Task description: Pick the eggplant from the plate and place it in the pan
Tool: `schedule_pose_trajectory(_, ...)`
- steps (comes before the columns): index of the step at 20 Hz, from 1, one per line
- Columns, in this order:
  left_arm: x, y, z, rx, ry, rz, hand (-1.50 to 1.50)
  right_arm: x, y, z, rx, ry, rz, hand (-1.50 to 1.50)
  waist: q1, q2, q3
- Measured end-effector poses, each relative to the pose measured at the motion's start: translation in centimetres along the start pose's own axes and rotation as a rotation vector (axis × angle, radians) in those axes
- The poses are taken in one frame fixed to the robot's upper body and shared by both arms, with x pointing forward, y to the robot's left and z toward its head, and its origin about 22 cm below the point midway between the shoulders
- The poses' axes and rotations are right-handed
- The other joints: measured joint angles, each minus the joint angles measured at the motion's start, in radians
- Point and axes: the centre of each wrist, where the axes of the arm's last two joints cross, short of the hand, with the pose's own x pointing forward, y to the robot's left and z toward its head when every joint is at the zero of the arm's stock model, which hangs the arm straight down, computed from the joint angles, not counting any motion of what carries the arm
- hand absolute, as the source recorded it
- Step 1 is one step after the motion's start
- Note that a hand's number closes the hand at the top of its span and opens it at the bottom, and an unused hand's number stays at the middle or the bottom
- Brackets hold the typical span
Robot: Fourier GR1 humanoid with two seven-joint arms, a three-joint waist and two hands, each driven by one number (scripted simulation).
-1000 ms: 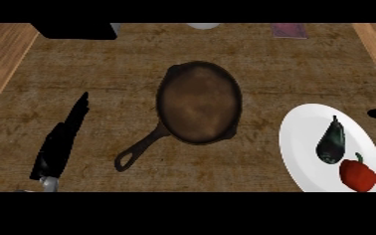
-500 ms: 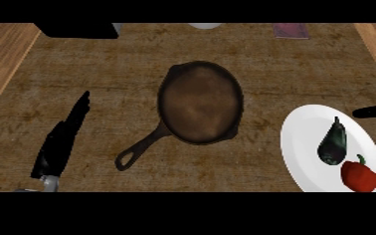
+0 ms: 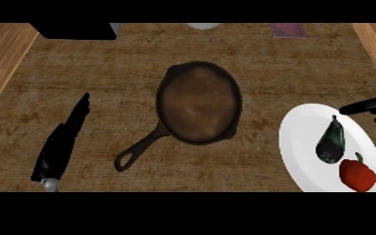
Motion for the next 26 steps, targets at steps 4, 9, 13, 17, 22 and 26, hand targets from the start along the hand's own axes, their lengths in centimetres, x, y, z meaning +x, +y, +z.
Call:
schedule_pose_trajectory(4,-0.5,-0.2,0.4,0.000,0.004,0.005,0.00,0.0,0.9,-1.3,0.018,0.046,0.037,-1.50,-0.003,-0.001,-0.001)
schedule_pose_trajectory(9,-0.3,0.5,0.4,0.012,0.000,-0.003,0.00,0.3,1.8,-2.1,0.031,0.084,0.059,-1.50,-0.008,-0.002,0.000)
schedule_pose_trajectory(13,-0.5,0.6,0.5,0.014,0.001,0.000,0.00,0.7,2.8,-2.5,0.054,0.098,0.074,-1.50,-0.011,-0.003,0.000)
schedule_pose_trajectory(17,-0.9,0.7,0.5,0.016,0.008,0.001,0.00,0.5,3.9,-3.5,0.067,0.112,0.088,-1.50,-0.013,-0.004,-0.002)
schedule_pose_trajectory(22,-0.6,0.4,0.5,0.013,0.014,0.004,0.00,0.4,4.0,-3.8,0.075,0.113,0.093,-1.50,-0.015,-0.008,-0.007)
schedule_pose_trajectory(26,-0.8,0.4,0.6,0.013,0.011,0.000,0.00,0.3,4.8,-4.4,0.075,0.119,0.104,-1.50,-0.014,-0.013,-0.015)
